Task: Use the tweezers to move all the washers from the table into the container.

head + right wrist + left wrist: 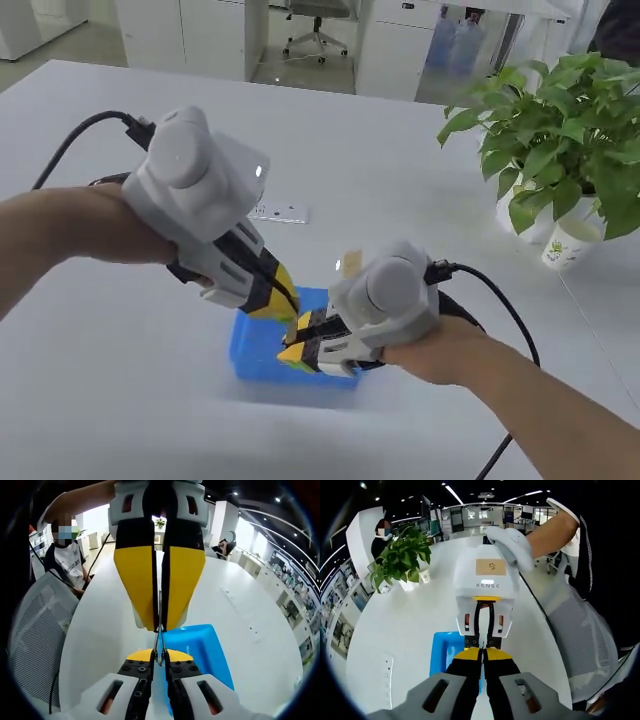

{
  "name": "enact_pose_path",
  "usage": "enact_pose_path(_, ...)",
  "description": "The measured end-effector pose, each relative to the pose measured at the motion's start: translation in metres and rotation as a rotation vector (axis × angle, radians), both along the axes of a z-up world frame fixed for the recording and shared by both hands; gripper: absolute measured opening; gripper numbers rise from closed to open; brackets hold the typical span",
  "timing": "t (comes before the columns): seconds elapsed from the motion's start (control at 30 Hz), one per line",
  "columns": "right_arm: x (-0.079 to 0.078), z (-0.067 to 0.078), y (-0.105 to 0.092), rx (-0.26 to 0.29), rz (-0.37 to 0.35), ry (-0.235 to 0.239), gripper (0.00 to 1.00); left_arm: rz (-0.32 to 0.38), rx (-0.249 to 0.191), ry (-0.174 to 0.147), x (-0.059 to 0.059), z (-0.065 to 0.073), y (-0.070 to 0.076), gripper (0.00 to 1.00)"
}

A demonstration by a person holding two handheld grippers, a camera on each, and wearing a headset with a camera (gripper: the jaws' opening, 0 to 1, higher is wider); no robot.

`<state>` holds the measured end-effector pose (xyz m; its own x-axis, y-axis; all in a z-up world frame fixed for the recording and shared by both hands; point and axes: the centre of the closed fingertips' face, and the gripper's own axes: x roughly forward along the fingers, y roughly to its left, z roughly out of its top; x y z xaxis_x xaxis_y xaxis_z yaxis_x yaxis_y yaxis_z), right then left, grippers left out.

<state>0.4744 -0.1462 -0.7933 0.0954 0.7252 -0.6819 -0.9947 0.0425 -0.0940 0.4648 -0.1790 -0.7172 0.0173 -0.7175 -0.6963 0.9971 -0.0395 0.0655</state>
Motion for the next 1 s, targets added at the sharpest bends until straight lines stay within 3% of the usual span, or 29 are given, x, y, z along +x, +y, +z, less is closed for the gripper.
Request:
enact_pose_path(0.53, 0.024, -0.015, -0.005, -0.02, 0.026, -0.01, 0.1, 0.021, 0.006, -0.017, 0.023, -0.015, -0.005, 0.05)
enact_pose_path(0.8, 0.036, -0.03, -0.006, -0.022, 0.035, 0.01, 0.1, 0.041, 0.014, -0.029, 0.037, -0.03, -0.006, 0.05)
enact_pose_path(1.0, 0.039, -0.044, -0.008, -0.04, 0.042, 0.025, 0.11, 0.052, 0.015, -0.017, 0.042, -0.043, -0.006, 0.05)
